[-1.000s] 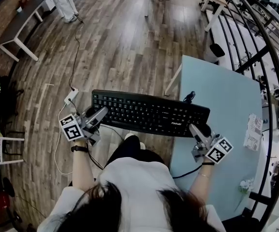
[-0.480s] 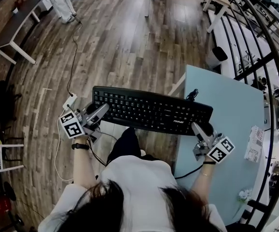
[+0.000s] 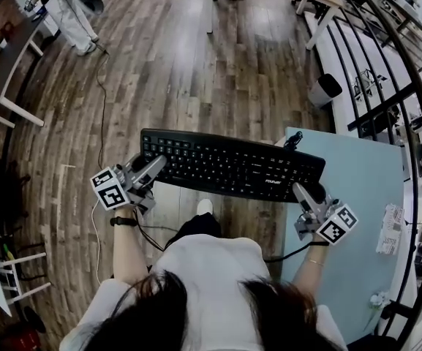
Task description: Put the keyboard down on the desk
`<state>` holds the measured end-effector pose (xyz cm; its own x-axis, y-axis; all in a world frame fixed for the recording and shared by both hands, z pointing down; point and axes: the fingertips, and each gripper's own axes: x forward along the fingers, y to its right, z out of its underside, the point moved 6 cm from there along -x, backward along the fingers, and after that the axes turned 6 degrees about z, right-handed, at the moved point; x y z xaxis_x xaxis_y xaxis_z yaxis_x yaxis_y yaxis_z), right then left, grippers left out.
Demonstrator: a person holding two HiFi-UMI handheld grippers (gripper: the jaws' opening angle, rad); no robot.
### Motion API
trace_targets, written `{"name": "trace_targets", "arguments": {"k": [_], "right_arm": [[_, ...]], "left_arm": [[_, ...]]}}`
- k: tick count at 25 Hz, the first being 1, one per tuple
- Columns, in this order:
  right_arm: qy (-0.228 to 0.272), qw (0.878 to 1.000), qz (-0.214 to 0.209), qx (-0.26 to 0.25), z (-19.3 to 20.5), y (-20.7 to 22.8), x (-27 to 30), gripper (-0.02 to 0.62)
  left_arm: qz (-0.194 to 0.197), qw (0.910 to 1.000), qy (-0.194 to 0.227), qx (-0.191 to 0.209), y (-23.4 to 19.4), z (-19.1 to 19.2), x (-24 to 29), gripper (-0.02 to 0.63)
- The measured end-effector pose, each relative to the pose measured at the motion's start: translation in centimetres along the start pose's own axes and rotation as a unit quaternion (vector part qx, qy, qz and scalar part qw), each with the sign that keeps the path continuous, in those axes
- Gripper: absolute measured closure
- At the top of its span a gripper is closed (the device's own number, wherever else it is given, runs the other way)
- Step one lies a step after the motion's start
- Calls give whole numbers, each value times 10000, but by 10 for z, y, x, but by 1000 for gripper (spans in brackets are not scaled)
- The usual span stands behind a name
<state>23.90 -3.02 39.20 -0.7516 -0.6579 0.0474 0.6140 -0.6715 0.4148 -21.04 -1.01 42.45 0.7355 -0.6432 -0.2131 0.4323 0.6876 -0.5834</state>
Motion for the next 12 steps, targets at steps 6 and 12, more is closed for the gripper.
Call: {"name": "trace_targets", "arguments": {"k": [6,12], "right_arm": [[203,9988,422,167,25,2,6,408],[252,9953,874,325,29,15,-3,408]], "left_arm": [[262,9989,-372,-65,-38,-6,14,408],[489,9960,-697,-286,-63,-2,48,408]]}}
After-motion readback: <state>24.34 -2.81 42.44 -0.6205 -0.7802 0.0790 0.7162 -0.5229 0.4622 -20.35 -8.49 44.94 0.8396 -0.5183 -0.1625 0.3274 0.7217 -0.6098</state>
